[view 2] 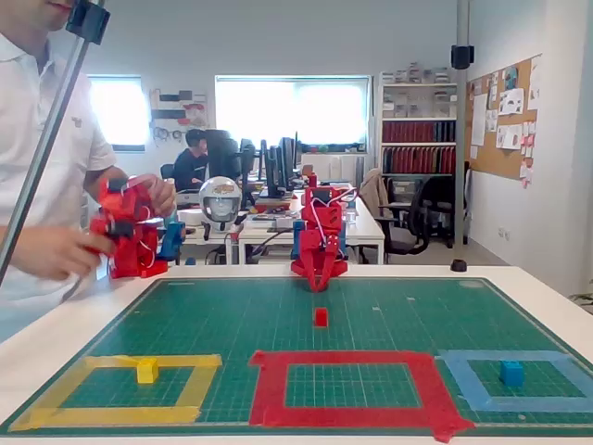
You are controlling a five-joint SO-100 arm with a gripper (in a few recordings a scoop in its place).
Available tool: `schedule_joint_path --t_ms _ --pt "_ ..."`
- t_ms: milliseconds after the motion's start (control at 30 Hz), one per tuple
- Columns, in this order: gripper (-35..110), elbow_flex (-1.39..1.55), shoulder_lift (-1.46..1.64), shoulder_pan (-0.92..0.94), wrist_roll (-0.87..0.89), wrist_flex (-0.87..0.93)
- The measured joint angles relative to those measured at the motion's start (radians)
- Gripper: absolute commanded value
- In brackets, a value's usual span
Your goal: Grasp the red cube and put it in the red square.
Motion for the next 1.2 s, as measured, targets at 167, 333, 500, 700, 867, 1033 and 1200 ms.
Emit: schedule_joint_path --t_ms 167,333,500,700,867,1033,1200 --pt "-1 -0.305 -0.224 0.000 0.000 -0.098" --pt "-1 -0.805 -0.742 0.026 0.000 -0.120" --pt "-1 -1.154 -1.200 0.026 0.000 -0.077" --pt "-1 -1.588 -1.703 0.026 0.000 0.150" --pt "-1 -1.660 -1.875 0.009 -0.020 0.101" --pt "-1 -1.586 -1.910 -0.014 -0.035 -0.061" --pt "0 -1.545 -1.925 -0.018 -0.037 -0.106"
